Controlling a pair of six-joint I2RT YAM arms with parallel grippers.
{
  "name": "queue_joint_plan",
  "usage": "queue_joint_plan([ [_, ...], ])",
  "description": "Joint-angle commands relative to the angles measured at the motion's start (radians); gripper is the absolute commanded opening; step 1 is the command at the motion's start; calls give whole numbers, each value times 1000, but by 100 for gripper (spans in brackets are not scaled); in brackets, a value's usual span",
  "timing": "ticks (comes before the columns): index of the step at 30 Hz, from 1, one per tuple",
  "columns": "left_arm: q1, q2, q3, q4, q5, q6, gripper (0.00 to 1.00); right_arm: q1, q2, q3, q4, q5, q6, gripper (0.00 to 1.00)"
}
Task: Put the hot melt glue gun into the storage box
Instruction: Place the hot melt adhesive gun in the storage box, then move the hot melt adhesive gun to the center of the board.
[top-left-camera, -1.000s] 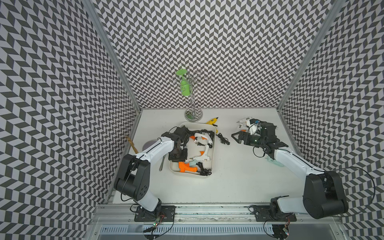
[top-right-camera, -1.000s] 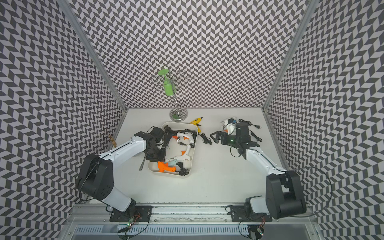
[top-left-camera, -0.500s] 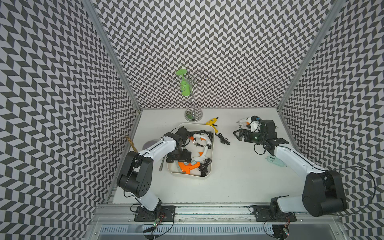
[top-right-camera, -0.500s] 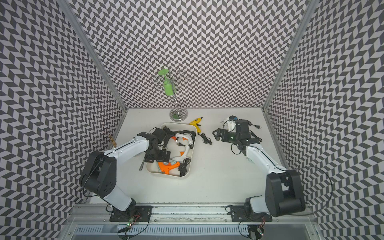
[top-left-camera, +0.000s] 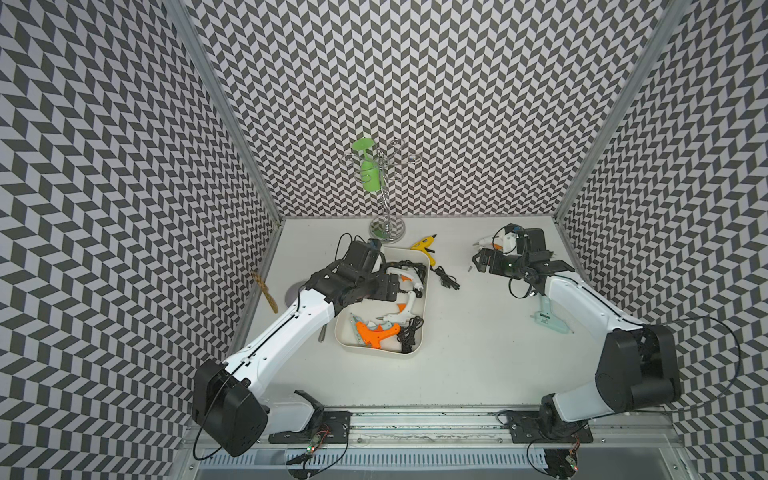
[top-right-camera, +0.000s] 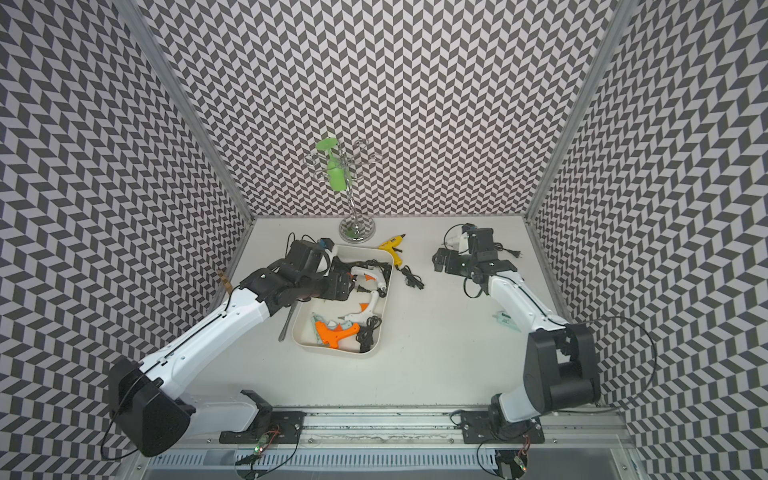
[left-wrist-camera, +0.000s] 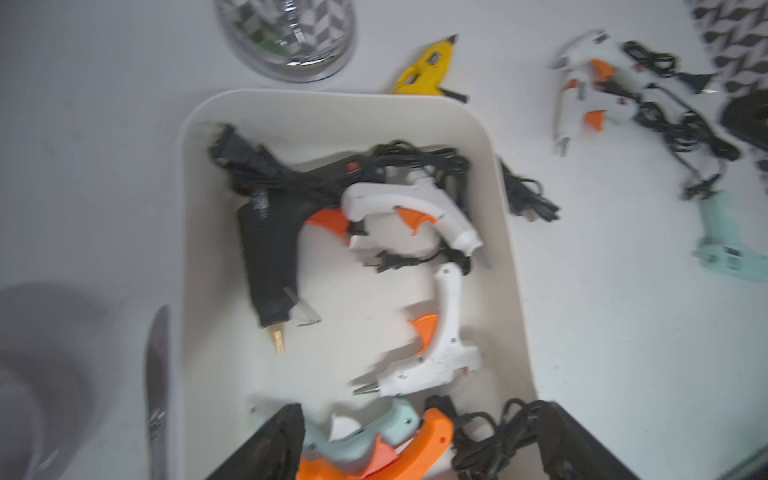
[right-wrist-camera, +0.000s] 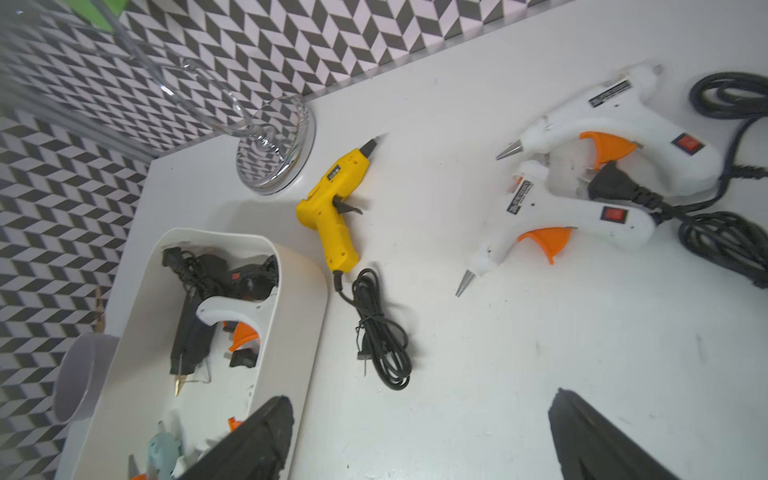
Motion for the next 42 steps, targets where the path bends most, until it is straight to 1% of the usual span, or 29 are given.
queue_joint_plan([
  [1, -27, -49, -103, 282, 233, 83, 85, -45, 59, 72, -75, 113, -3, 99],
  [5, -36, -81, -214, 468, 421, 83, 73, -94, 119, 99, -95, 61, 25, 100],
  [8, -56, -77, -285, 553, 528, 76, 64, -98, 154, 118, -95, 77, 30, 100],
  [10, -75, -72, -314, 579, 568, 81, 59, -98, 179, 142, -108, 89, 33, 99],
  [15, -109, -62, -361, 585, 612, 90, 50, -99, 218, 183, -130, 80, 29, 98],
  [19, -112, -49, -421, 576, 626, 65, 49, -98, 229, 189, -136, 100, 22, 98],
  [25, -108, -41, -525, 598, 577, 26, 48, -99, 274, 223, -136, 105, 18, 98],
  [30, -103, 65, -485, 566, 528, 21, 46, -99, 320, 299, -135, 128, 10, 98],
  [35, -95, 143, -479, 598, 493, -13, 44, -99, 376, 405, -142, 176, -38, 99],
  [39, -72, 200, -457, 627, 519, -35, 44, -100, 431, 474, -173, 198, -61, 99],
  [42, -69, 194, -459, 618, 551, -36, 43, -103, 457, 486, -159, 204, -91, 99],
])
